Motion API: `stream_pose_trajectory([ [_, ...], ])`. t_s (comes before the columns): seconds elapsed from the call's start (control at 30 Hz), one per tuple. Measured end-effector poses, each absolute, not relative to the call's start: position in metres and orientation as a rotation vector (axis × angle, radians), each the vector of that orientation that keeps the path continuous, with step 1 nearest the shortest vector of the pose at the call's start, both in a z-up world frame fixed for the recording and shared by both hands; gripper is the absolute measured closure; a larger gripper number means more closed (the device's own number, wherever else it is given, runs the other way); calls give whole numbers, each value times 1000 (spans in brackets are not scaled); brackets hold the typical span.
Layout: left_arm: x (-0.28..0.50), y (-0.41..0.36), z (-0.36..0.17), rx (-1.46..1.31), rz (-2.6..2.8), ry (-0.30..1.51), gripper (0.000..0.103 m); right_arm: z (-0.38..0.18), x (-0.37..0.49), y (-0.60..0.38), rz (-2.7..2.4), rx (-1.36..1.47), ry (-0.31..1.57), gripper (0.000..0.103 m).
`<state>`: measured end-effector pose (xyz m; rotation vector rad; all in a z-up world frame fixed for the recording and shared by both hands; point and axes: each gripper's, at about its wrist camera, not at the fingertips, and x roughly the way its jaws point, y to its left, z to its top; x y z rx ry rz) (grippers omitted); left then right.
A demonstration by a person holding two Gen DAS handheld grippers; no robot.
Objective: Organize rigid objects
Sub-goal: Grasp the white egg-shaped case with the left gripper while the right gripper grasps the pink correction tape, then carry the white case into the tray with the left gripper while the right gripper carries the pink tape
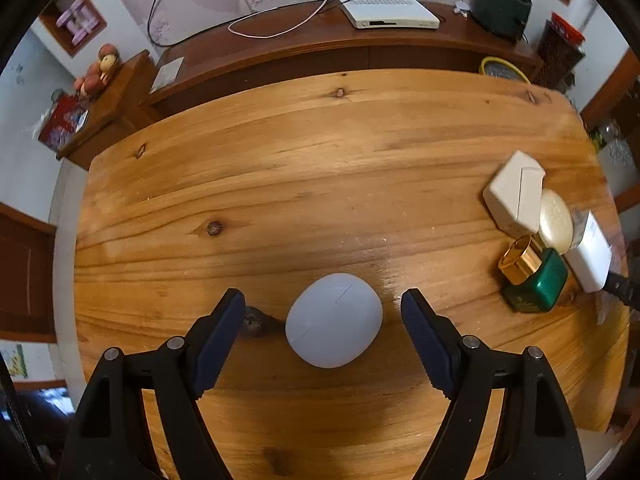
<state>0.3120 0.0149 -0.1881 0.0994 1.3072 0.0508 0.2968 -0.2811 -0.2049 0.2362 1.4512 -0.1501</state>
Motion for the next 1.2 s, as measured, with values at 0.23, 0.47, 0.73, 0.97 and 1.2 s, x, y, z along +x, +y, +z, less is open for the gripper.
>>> stream_pose_trajectory([
  [0.23, 316, 12, -197, 178, 8, 1333, 20, -198, 291, -267, -131, 144, 1436, 57],
  [0.47, 316, 1, -207, 275, -45, 1370, 21, -198, 280, -265, -108, 146, 1448, 60],
  [0.73, 309, -7, -204, 280, -62, 1359, 47, -196, 278, -266, -94, 166, 1458, 60],
  [0.97, 290, -9, -203, 268, -40, 1361, 47, -196, 266, -264, -55, 191, 1456, 61],
  [1.2, 267, -1, -160, 214, -40, 1302, 47, -168, 244, -259, 12, 210, 1400, 61],
])
